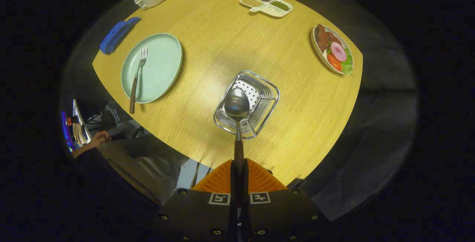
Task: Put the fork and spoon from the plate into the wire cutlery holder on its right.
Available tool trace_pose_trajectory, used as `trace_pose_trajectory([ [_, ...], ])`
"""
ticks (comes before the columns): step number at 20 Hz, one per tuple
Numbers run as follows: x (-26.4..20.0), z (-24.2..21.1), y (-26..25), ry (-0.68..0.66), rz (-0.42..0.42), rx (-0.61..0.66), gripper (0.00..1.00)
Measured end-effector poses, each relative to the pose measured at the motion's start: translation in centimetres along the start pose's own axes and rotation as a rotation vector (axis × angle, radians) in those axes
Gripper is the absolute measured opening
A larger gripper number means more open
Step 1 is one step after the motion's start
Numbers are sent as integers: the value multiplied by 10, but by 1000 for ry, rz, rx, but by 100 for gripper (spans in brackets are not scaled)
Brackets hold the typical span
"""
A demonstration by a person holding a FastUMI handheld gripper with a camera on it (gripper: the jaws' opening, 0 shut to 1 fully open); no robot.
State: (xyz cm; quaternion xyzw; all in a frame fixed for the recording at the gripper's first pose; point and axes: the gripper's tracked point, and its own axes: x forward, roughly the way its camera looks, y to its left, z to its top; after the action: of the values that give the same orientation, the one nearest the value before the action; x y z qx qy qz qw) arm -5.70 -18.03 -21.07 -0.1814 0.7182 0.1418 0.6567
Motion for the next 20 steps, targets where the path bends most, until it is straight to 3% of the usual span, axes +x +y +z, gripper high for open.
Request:
trace_pose_trajectory([
  [3,12,4,-3,85,14,-14,5],
  [7,25,20,-16,102,-11,5,5],
  [11,23,33,-25,60,-26,21,12],
  [18,-2,35,-26,-48,-6,70,13],
  [19,-5,33,-25,-66,4,84,21],
  [20,-9,34,-28,-84,0,92,21],
])
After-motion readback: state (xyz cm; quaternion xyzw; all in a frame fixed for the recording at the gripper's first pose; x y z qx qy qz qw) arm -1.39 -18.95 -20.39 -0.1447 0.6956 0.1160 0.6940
